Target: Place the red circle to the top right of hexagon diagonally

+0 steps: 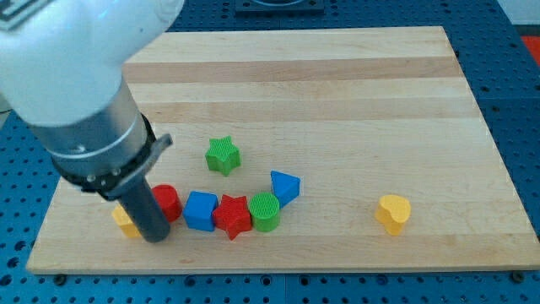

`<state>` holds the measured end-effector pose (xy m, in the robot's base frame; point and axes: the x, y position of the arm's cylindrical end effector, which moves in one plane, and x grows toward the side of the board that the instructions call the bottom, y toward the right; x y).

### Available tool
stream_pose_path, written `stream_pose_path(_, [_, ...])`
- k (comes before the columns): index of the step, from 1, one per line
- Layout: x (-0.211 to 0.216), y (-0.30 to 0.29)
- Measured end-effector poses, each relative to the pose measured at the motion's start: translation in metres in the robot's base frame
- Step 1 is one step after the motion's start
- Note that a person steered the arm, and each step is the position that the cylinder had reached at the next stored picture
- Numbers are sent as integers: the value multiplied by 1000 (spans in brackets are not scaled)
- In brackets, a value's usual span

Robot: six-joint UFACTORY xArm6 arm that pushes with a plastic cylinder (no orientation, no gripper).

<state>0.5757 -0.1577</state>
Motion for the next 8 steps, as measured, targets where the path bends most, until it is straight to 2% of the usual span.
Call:
stream_pose_path(4, [-96,-34])
stream_pose_path(5, [-98,-34])
stream_pose_path(7, [-36,-19])
stream_pose_path(8, [-22,8])
